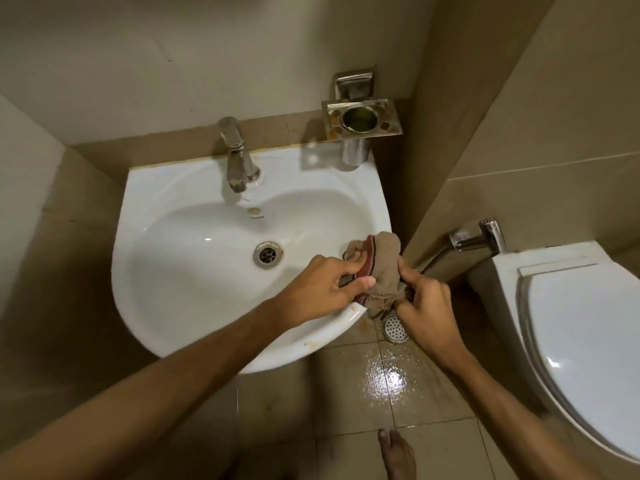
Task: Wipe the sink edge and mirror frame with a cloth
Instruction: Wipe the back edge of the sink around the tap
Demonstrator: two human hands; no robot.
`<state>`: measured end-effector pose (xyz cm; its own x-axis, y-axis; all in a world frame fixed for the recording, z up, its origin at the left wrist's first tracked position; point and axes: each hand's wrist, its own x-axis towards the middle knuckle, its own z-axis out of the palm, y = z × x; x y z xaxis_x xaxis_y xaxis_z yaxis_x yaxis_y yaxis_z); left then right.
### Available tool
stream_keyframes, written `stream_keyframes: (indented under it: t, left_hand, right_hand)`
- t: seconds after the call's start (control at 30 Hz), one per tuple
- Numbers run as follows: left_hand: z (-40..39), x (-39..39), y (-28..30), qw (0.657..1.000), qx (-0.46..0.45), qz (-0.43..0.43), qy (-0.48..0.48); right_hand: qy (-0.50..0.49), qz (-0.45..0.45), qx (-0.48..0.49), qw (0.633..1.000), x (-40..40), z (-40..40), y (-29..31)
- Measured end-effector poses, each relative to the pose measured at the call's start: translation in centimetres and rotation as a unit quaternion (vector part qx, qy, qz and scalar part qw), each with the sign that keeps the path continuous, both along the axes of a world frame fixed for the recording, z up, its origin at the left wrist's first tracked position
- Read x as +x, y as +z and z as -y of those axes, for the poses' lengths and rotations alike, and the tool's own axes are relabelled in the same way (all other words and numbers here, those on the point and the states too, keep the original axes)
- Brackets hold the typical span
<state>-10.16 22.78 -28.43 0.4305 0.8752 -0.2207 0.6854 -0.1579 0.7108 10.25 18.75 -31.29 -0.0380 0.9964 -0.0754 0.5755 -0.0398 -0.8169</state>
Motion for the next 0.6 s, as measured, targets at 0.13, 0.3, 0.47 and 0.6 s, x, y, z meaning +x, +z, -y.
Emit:
stream_keyframes:
  t: [0.13,0.3,0.47,0.6]
  left_hand:
    - [1.9,-3.4,0.8,0.996,-0.044,-0.03,-0.065]
    - [5.0,-8.9,2.5,0.986,-0.054,-0.082,-0.134]
    - [8.9,-13.2,4.3,0.963,0.041,-0.197,-0.178]
    - [14.2,-14.5,6.3,0.877,0.062,-0.417,-0.232]
  right_hand:
    - [-0.058,0.0,0.006,0.998,-4.1,4.8,0.2]
    - [-0.191,0.036,-0.012,0.981,-12.1,10.1,1.1]
    - [-0.214,-0.054,-0.048,0.974,-18.8,14.7,2.3]
    - [-0.14,-0.067,-0.16,0.975,-23.7,17.9,-2.3]
